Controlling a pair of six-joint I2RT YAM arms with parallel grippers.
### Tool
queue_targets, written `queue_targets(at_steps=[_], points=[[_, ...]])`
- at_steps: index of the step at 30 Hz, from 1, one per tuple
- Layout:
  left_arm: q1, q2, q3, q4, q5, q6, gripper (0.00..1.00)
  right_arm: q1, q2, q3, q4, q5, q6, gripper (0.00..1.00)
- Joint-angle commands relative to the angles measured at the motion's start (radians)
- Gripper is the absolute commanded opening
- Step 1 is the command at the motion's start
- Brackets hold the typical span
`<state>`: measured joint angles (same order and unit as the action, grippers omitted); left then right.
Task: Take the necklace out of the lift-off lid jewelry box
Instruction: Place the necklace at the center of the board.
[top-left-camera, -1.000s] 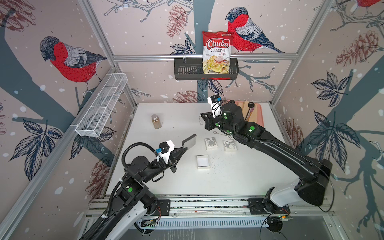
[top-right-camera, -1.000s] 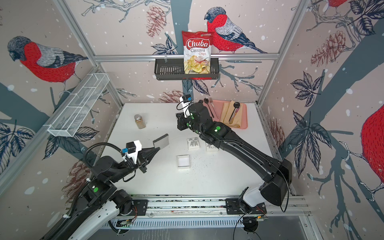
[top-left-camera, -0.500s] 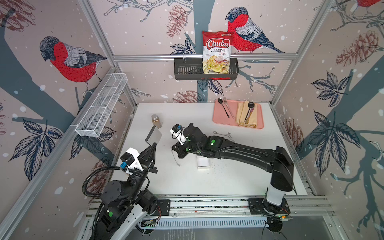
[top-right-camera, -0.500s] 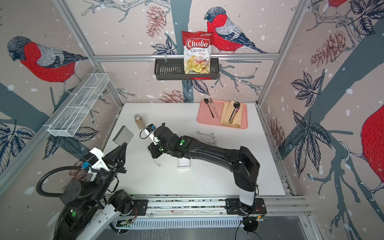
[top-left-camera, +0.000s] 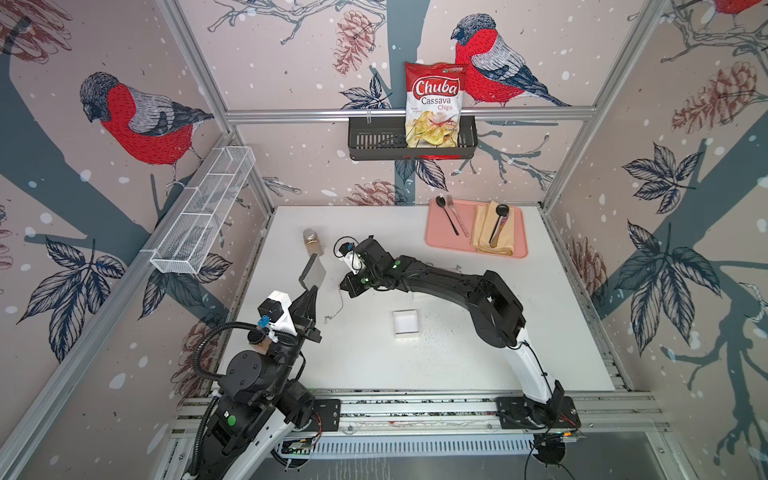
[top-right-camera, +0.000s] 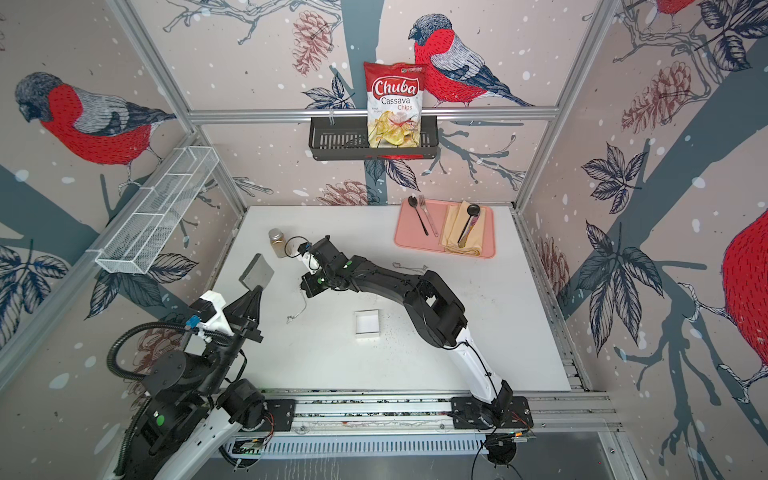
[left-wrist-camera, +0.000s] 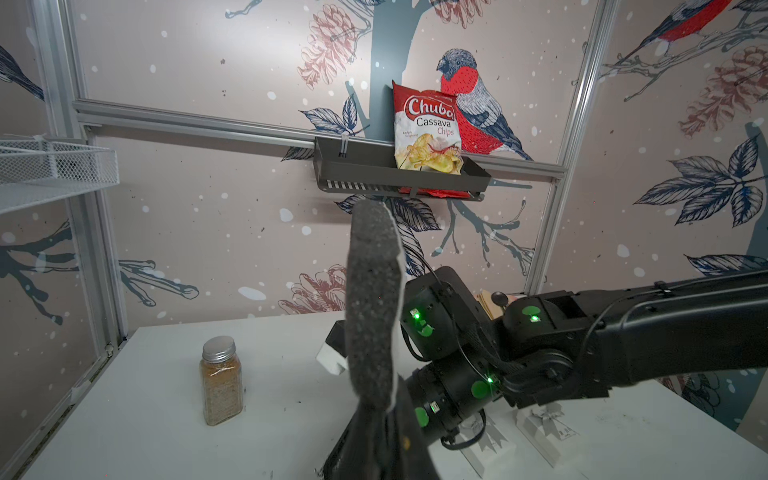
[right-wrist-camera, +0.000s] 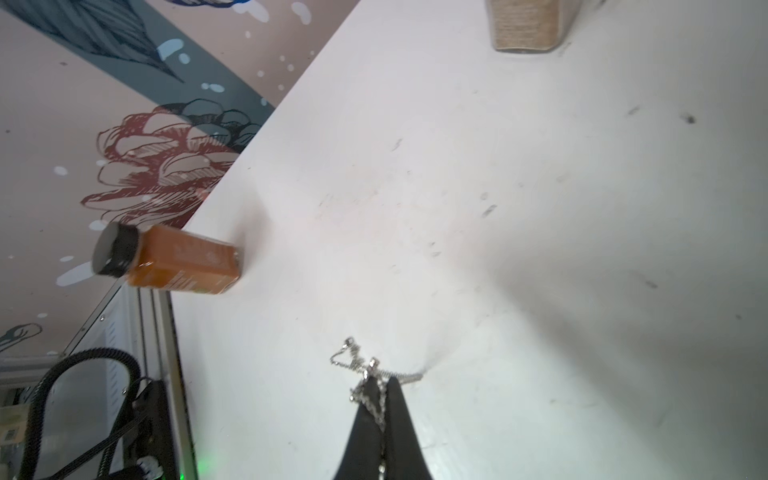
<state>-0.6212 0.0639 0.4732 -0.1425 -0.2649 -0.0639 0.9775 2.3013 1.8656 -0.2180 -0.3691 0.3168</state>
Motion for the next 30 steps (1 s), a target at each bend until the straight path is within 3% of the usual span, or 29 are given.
queue_targets(at_steps=[1, 5, 8, 14, 17, 20, 25, 30], points=[[-0.001, 0.014, -0.031, 0.055, 0.003, -0.028, 0.0, -0.044, 0.056, 0.051, 0.006, -0.02, -0.015, 0.0], [-0.001, 0.032, -0.081, 0.102, 0.027, -0.056, 0.0, -0.107, 0.132, 0.122, -0.02, 0.014, -0.032, 0.0], [-0.002, 0.047, -0.108, 0.127, 0.042, -0.08, 0.0, -0.14, 0.187, 0.174, -0.047, 0.044, -0.042, 0.05], [-0.002, 0.107, -0.118, 0.134, 0.088, -0.117, 0.0, -0.183, 0.202, 0.212, -0.083, 0.104, -0.035, 0.5], [-0.002, 0.16, -0.1, 0.132, 0.111, -0.142, 0.0, -0.199, 0.152, 0.185, -0.087, 0.122, -0.039, 0.54], [-0.001, 0.239, -0.061, 0.12, 0.122, -0.177, 0.0, -0.213, 0.046, 0.09, -0.062, 0.143, -0.041, 0.57], [0.011, 0.43, 0.04, 0.08, 0.189, -0.232, 0.0, -0.235, -0.313, -0.302, 0.173, 0.153, 0.003, 0.62], [0.068, 0.623, 0.106, 0.109, 0.382, -0.277, 0.0, -0.233, -0.676, -0.664, 0.329, 0.153, 0.092, 0.66]])
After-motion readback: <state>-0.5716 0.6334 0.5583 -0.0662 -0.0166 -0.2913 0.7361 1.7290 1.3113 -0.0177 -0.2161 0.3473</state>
